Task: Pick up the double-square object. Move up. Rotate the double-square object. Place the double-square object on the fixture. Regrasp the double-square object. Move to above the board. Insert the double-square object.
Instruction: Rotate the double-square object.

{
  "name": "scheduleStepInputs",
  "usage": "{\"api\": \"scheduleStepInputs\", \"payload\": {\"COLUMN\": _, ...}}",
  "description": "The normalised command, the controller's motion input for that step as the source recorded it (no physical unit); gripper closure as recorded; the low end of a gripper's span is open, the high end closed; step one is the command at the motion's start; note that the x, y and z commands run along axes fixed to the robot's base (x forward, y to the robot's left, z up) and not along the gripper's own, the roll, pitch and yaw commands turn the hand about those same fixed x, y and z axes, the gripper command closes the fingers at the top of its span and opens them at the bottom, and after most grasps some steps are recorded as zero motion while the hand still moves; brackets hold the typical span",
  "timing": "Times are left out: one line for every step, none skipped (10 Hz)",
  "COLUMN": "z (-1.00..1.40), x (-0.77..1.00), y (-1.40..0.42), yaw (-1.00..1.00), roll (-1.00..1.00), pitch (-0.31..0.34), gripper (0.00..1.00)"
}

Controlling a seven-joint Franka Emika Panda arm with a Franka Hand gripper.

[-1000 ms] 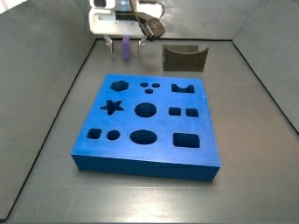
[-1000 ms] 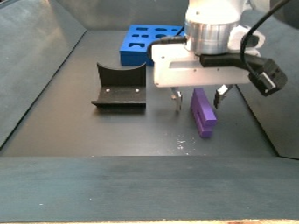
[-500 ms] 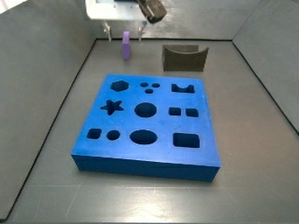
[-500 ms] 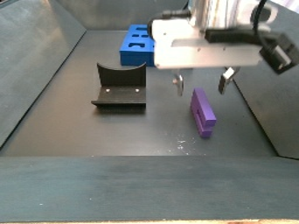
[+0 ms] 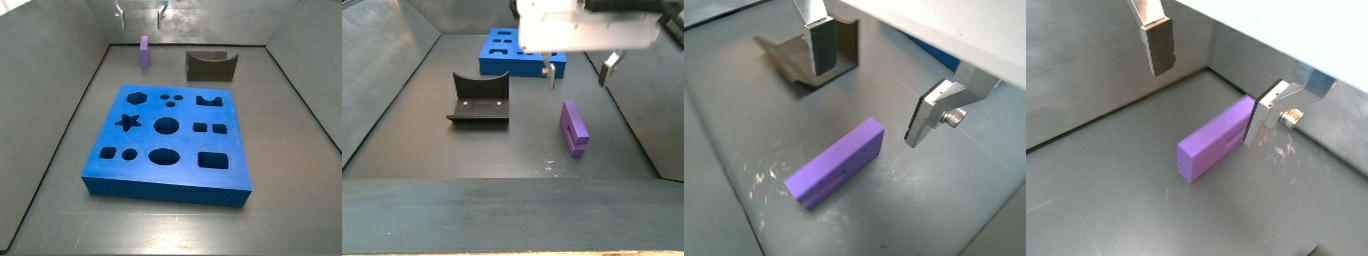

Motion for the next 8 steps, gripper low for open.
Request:
{"api": "scheduleStepInputs", "payload": {"z": -0.27, "x": 0.01, "y": -0.01, "yaw": 1.00, "roll": 0.00, "pitch": 0.000, "gripper": 0.00}}
{"api": "scheduleStepInputs", "payload": {"z": -0.22, "x": 0.06, "y": 0.00, "yaw": 1.00, "roll": 0.00, "pitch": -0.003, "gripper": 0.00}}
{"api": "scheduleStepInputs", "payload": {"z": -0.13, "x": 0.06, "y": 0.00, "yaw": 1.00, "roll": 0.00, "pitch": -0.004, "gripper": 0.00}}
{"api": "scheduleStepInputs", "payload": {"z": -0.08, "x": 0.04, "y": 0.00, "yaw": 1.00, "roll": 0.00, "pitch": -0.005, "gripper": 0.00}}
{"api": "scheduleStepInputs", "payload": {"z": -0.06, "x": 0.04, "y": 0.00, "yaw": 1.00, "roll": 0.00, "pitch": -0.006, "gripper": 0.00}}
{"api": "scheduleStepInputs", "payload": {"z": -0.05, "x": 0.04, "y": 0.00, "yaw": 1.00, "roll": 0.00, "pitch": -0.006, "gripper": 0.00}}
{"api": "scheduleStepInputs", "payload": {"z": -0.04, "x": 0.04, "y": 0.00, "yaw": 1.00, "roll": 0.00, "pitch": -0.007, "gripper": 0.00}}
{"api": "scheduleStepInputs", "payload": {"z": -0.04, "x": 0.05, "y": 0.00, "yaw": 1.00, "roll": 0.00, "pitch": -0.007, "gripper": 0.00}}
